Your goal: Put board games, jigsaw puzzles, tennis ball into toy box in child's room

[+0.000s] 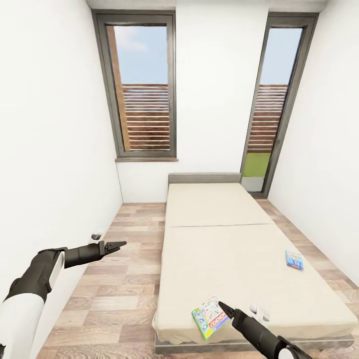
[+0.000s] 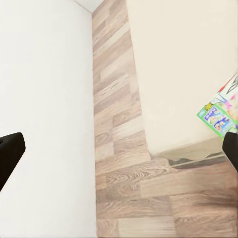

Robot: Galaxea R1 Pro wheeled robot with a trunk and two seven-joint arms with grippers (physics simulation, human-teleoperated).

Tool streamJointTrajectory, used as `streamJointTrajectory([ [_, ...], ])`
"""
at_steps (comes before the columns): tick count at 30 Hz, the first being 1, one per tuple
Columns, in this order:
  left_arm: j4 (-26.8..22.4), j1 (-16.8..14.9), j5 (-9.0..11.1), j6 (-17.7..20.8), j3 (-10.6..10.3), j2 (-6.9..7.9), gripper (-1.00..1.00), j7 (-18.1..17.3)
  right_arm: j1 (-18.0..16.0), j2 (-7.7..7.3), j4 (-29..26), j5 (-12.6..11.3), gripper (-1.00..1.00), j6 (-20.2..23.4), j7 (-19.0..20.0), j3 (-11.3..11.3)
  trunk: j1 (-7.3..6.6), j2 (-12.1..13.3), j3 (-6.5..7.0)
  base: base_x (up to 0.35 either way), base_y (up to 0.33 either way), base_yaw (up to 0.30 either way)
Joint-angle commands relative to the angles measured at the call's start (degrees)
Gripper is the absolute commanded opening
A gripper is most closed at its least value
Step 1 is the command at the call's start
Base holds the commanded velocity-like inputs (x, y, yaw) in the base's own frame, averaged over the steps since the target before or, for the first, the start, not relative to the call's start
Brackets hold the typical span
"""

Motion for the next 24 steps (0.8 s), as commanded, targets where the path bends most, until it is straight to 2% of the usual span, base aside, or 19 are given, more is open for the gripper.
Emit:
streamJointTrajectory([
  [1, -0.02, -0.07, -0.34, 0.58, 0.21, -0.01, 1.0, -0.41, -0.06, 0.04, 0.97, -0.25, 1.0, -0.59, 0.16, -0.12, 0.04, -0.14, -0.14, -0.018, 0.001, 0.0],
  [4, -0.05, -0.07, -0.31, 0.58, 0.28, 0.01, 1.0, -0.41, -0.1, 0.01, 4.09, -0.23, 1.0, -2.87, 0.18, -0.03, 0.04, -0.14, -0.14, -0.008, 0.0, 0.0],
  [8, -0.09, -0.07, -0.32, 0.63, 0.32, 0.02, 1.0, -0.42, -0.13, -0.06, 6.35, -0.18, 1.0, -3.66, 0.13, -0.03, 0.04, -0.14, -0.14, -0.002, 0.0, 0.0],
  [12, -0.22, -0.07, -0.3, 0.65, 0.33, 0.02, 1.0, -0.42, -0.14, -0.08, 7.46, -0.14, 1.0, -4.04, 0.08, -0.07, 0.04, -0.14, -0.14, 0.0, 0.0, 0.0],
  [17, -0.35, -0.07, -0.28, 0.66, 0.26, -0.05, 1.0, -0.42, -0.14, -0.09, 8.18, -0.27, 1.0, -7.29, 0.17, -0.09, 0.04, -0.14, -0.14, 0.0, 0.0, 0.0],
  [24, -0.35, -0.07, -0.3, 0.66, 0.3, 0.01, 1.0, -0.42, -0.14, -0.09, 10.22, -0.22, 1.0, -8.37, 0.12, -0.05, 1.57, -2.95, -1.4, 0.0, 0.0, 0.0],
])
